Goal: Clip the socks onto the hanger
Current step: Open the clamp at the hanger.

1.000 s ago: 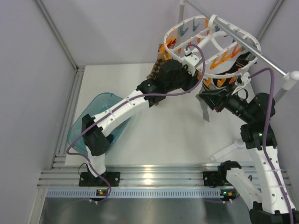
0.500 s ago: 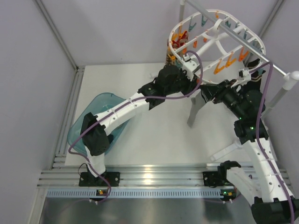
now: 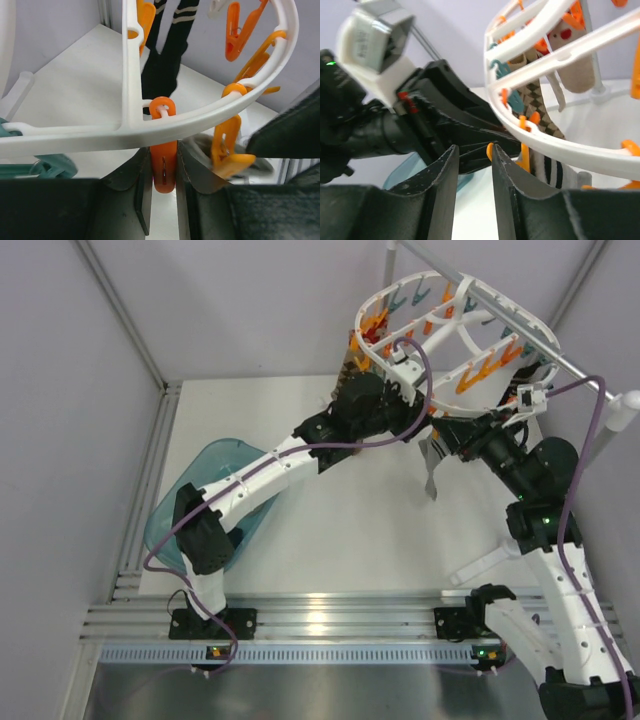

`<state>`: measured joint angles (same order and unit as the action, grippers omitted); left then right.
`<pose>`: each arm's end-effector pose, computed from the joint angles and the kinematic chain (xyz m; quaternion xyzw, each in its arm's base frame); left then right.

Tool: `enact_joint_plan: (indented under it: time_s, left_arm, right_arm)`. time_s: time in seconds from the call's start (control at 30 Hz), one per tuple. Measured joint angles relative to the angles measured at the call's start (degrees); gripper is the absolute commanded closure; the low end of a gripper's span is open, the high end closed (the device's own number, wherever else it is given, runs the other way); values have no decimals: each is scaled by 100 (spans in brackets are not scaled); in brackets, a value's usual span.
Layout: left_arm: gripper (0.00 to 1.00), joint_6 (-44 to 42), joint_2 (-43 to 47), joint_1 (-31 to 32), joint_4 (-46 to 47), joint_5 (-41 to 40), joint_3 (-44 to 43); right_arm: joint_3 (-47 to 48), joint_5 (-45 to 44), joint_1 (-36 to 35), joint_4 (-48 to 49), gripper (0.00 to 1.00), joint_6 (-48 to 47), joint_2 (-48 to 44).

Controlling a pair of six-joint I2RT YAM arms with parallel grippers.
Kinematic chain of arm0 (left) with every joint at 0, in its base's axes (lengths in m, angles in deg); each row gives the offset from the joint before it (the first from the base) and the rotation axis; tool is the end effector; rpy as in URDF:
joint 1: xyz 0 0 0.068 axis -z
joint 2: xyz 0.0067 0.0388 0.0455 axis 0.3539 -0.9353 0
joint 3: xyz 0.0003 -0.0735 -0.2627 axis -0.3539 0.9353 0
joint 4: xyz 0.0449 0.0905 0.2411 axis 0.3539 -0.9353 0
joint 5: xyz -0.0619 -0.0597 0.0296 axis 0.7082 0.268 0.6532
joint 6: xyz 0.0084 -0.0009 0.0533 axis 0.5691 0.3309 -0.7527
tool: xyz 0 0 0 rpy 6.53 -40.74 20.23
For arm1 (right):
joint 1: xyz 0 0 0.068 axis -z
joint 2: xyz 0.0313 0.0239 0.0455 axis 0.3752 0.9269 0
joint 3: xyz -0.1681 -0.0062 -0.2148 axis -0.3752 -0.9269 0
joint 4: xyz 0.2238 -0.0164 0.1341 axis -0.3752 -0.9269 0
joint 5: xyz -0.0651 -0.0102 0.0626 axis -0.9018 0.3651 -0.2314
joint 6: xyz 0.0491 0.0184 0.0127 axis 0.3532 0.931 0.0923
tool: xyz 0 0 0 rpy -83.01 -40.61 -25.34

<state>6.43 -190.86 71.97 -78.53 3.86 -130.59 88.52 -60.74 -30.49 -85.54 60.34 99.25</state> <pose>0.2761 -0.3540 0.4067 0.3376 0.6743 -0.3749 0.5392 0.1693 0.0396 0.4047 -0.0137 0.6658 0.3870 0.6378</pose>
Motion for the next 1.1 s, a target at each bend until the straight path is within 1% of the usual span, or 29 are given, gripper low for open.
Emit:
enact_joint_plan:
  time_s: [0.13, 0.3, 0.43, 0.47, 0.57, 0.67, 0.9, 1.0, 1.1]
  left_arm:
    - [100, 87, -2, 24, -37, 39, -83]
    - [100, 177, -55, 24, -42, 61, -131]
    - [100, 223, -96, 24, -59, 61, -142]
    - [100, 232, -96, 24, -68, 66, -142]
    - [100, 262, -96, 17, -35, 127, -142]
    - [100, 297, -96, 11, -35, 212, -142]
    - [100, 269, -96, -79, 66, 557, -81]
    - [100, 251, -96, -142, 90, 837, -44]
    - [100, 247, -96, -210, 151, 1088, -13]
  right_arm:
    - [50, 275, 0, 7, 70, 42, -269]
    - [24, 625, -46, 90, 69, 424, -188]
    - [-70, 662, -92, 151, 63, 603, 59]
    - [-105, 636, -103, 140, 57, 632, 107]
    - [-264, 424, -144, 160, 50, 671, 133]
    - [-411, 103, -190, 260, 46, 673, 136]
    - [-446, -632, -195, 503, 45, 708, 236]
    - [-446, -850, -195, 551, 46, 717, 264]
    - [-446, -890, -203, 568, 47, 717, 293]
